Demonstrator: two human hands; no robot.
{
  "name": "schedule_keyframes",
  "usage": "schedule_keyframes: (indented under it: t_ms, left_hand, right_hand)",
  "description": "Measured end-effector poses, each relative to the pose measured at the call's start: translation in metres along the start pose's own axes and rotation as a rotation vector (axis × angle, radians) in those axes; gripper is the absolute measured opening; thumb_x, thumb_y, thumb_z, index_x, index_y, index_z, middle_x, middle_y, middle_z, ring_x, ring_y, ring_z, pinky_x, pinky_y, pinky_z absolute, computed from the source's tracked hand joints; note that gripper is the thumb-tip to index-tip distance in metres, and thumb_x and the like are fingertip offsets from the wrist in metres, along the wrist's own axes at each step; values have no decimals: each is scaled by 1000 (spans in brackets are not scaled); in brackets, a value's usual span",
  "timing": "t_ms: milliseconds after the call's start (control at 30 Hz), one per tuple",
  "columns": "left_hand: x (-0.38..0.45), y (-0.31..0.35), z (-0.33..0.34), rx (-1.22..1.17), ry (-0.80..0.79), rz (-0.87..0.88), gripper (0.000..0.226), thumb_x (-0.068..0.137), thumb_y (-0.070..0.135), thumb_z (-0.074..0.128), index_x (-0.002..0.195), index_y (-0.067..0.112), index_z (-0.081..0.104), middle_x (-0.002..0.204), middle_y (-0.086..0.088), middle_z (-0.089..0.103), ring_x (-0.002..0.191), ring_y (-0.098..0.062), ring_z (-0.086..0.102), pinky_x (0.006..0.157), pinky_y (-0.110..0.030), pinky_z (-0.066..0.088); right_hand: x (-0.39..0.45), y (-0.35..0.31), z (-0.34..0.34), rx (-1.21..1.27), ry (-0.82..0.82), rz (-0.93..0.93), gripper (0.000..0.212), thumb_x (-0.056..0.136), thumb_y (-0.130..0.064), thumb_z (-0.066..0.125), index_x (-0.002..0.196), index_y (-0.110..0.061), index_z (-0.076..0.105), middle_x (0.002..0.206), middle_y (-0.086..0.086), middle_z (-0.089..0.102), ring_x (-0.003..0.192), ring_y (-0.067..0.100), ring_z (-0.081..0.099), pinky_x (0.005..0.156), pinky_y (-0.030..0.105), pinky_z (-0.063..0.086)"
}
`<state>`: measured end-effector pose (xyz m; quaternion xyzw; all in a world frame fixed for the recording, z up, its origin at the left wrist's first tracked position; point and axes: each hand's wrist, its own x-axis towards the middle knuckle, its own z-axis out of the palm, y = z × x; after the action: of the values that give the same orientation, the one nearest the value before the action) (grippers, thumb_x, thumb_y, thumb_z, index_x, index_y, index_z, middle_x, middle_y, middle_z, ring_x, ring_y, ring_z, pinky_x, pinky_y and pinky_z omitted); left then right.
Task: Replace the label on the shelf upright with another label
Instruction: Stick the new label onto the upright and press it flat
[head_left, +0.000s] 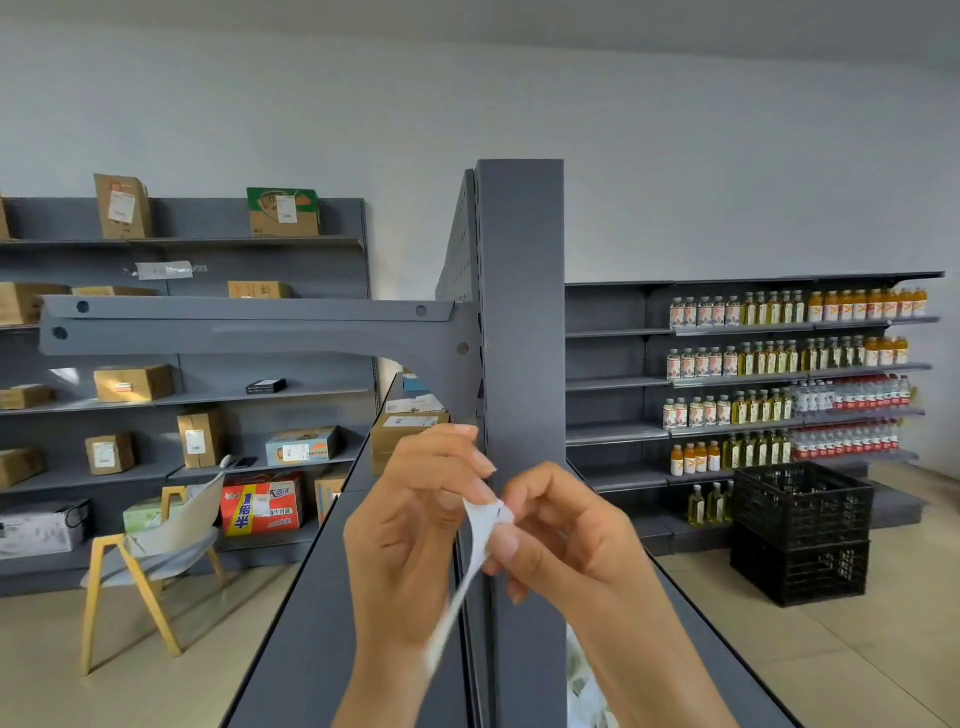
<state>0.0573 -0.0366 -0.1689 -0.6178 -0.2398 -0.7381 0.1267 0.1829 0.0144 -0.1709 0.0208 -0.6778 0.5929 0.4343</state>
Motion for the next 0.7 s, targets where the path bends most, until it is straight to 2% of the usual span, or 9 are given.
schedule_keyframes:
  t_ms: [100,167,233,267,333,400,467,633,700]
  left_hand:
    - [4,3,-7,41,-14,-99,14,90,35,59,101,32,67,96,2,66,89,-16,61,75,-23,46]
    - [13,8,-12,35,-52,-199,34,93,51,49,118,32,62,94,-2,67,76,-15,61,66,-23,47]
    - [25,15,-16,53,-168,-273,50,89,65,42,126,34,56,93,-5,69,77,-18,65,64,-23,49]
    - [32,19,-17,72,-231,-307,53,88,67,43,125,33,57,92,-5,69,76,-17,67,62,-20,50]
    - [45,25,-17,193,-291,-327,37,87,54,53,112,30,63,89,-2,69,76,-14,69,59,-21,52]
    - [58,25,-17,363,-279,-297,15,86,39,65,96,28,67,85,6,72,78,-13,69,62,-20,53]
    - [72,23,-16,458,-263,-275,4,86,29,70,87,26,67,82,13,73,76,-7,69,61,-16,52]
    - [107,21,-8,495,-272,-259,6,87,26,69,90,23,64,82,12,76,79,-5,72,65,-33,59]
    - [117,19,-3,512,-283,-262,12,87,26,69,93,21,60,77,10,77,78,-3,73,66,-32,60]
  right_hand:
    - [5,-11,-6,-150,38,-69,19,77,-25,83,85,-23,66,72,-4,67,62,5,59,57,18,47]
    - [10,-17,-10,-261,71,-103,23,79,-21,84,87,-27,63,70,-7,66,64,5,60,60,17,47]
    - [16,-24,-13,-372,98,-136,24,80,-17,80,90,-30,62,72,-7,67,68,6,63,63,21,48]
    - [19,-28,-15,-418,110,-153,24,80,-18,79,91,-32,61,74,-6,68,70,7,65,65,22,49]
    - [26,-37,-18,-487,130,-188,23,80,-23,77,91,-34,61,78,-5,70,74,10,67,64,19,50]
    - [34,-47,-21,-547,135,-233,21,81,-23,76,91,-33,61,82,-4,71,77,10,69,63,19,51]
    - [46,-58,-24,-601,140,-277,18,82,-22,75,92,-29,62,87,-5,72,80,10,70,65,22,54]
    - [79,-80,-30,-690,164,-377,10,88,-19,72,88,-25,64,84,-9,73,84,8,69,68,13,54]
    - [92,-87,-33,-713,172,-404,13,91,-19,70,87,-27,61,85,-13,71,86,6,69,66,12,55]
